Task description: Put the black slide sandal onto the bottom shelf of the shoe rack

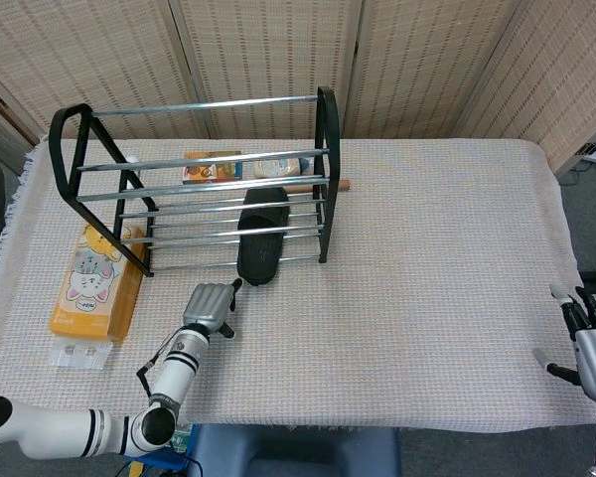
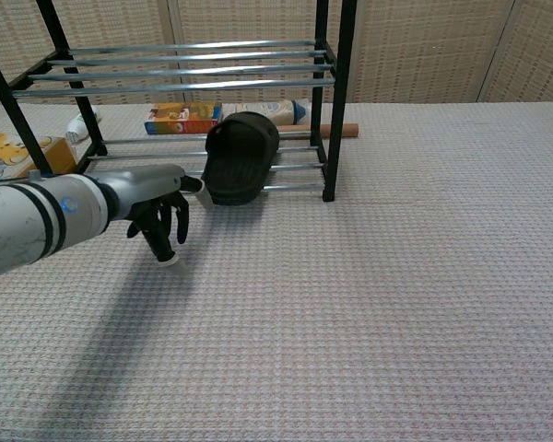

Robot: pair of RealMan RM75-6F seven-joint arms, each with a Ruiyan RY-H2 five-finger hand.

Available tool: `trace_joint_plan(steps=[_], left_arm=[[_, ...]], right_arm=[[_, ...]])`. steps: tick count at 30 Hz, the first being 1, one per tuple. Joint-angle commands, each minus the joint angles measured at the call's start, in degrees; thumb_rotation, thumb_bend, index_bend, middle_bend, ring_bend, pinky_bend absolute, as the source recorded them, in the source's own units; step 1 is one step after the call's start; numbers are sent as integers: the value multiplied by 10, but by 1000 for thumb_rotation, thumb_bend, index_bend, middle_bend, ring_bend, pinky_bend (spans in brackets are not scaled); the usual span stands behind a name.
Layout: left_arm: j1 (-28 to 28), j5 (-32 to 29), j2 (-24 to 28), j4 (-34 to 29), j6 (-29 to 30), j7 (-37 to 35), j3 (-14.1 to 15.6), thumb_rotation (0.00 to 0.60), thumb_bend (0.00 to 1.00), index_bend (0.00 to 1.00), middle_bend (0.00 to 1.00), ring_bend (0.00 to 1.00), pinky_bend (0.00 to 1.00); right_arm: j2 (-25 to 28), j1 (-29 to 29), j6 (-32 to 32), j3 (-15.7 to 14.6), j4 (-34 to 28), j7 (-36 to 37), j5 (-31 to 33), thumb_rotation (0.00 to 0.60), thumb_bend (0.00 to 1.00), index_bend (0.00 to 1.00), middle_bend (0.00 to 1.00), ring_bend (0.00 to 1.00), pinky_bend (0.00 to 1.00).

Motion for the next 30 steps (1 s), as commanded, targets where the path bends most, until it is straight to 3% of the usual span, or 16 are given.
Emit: trace_joint_plan(steps=[1, 20, 25, 30], left_arm=[[-8, -6, -7, 4, -2, 3, -3, 600, 48, 216, 517, 474, 735], [-57, -28, -43, 24, 5, 14, -21, 600, 48, 198, 517, 475, 735], [-43, -9, -26, -2, 26, 3, -8, 600, 48, 191, 517, 474, 735], [-8, 46, 5, -51, 64, -18, 26, 600, 48, 190, 516, 471, 735]], right_arm=[[0, -1, 1, 0, 1, 1, 0, 600, 204, 0, 179, 101, 149], [-1, -6, 2, 1, 7, 8, 5, 600, 204, 0, 179, 101, 149], [1, -6, 2, 2, 6, 8, 6, 600, 204, 0, 179, 101, 149], [4, -3, -1, 3, 2, 4, 4, 600, 204, 0, 179, 101, 149]])
